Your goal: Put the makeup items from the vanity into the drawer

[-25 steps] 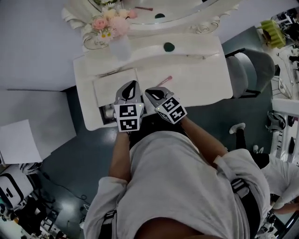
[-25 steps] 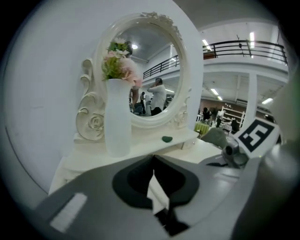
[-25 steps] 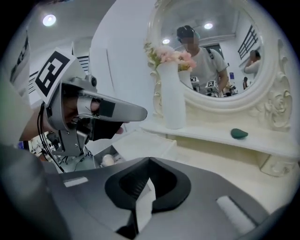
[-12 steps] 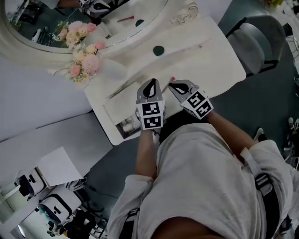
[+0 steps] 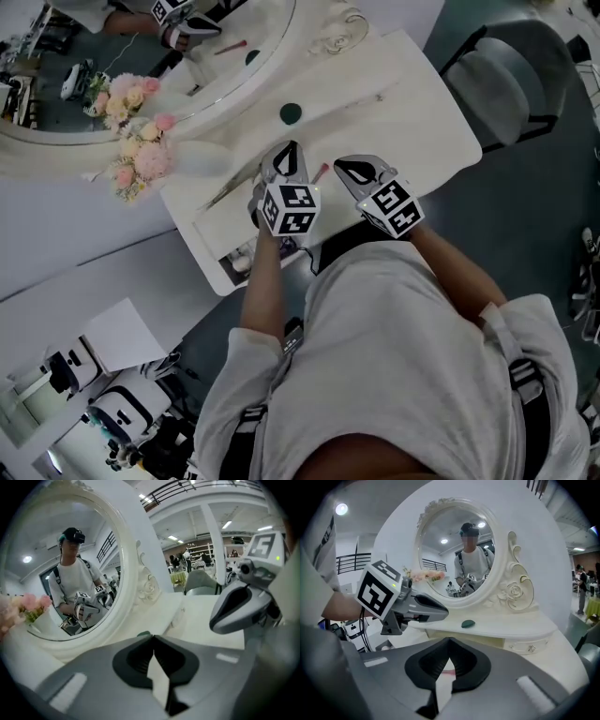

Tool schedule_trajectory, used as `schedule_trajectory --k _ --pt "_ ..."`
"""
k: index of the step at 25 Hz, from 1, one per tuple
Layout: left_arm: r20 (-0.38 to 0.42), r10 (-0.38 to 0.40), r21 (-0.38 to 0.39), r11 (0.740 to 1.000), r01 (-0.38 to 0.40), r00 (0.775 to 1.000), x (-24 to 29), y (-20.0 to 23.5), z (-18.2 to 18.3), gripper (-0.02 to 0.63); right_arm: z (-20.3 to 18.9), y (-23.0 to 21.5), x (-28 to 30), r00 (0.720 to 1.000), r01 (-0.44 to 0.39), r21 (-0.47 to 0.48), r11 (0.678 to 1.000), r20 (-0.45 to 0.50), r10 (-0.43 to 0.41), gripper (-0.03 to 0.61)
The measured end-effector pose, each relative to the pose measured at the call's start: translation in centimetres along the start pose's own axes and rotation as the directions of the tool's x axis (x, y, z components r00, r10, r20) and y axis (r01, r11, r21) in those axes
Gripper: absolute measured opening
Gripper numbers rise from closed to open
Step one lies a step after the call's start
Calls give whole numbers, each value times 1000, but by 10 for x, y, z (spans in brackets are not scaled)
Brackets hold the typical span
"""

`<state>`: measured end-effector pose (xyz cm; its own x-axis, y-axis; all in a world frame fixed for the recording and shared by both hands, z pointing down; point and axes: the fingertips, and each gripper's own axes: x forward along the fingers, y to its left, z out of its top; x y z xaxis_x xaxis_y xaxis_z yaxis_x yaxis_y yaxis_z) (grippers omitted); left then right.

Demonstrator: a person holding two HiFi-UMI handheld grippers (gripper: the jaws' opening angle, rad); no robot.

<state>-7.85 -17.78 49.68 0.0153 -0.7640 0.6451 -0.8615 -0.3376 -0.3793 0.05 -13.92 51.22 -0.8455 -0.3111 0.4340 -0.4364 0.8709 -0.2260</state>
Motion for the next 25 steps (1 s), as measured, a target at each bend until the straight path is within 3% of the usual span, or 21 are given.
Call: schedule_trajectory --k 10,12,14,18,21,25 --pt "-144 -66 83 994 78 987 56 -7 7 20 7 -56 -12 1000 25 23 999 4 -25 -2" --pt "-174 -119 81 988 135 977 68 -10 5 98 7 -68 -11 1000 30 26 999 0 -30 -2" --pt "-204 -146 90 982 167 968 80 -7 3 125 7 -79 -11 999 41 29 999 -3 -41 -2" --pt "-257 -194 81 972 221 947 96 4 -2 130 5 -98 -13 998 55 23 998 -15 -55 -2" --pt "-300 -264 87 949 302 917 103 2 -9 130 2 -107 -14 998 57 16 998 -31 -56 -2" --pt "-358 -276 110 936 334 892 111 3 -16 130 4 -113 -14 998 57 13 998 -34 -56 -2"
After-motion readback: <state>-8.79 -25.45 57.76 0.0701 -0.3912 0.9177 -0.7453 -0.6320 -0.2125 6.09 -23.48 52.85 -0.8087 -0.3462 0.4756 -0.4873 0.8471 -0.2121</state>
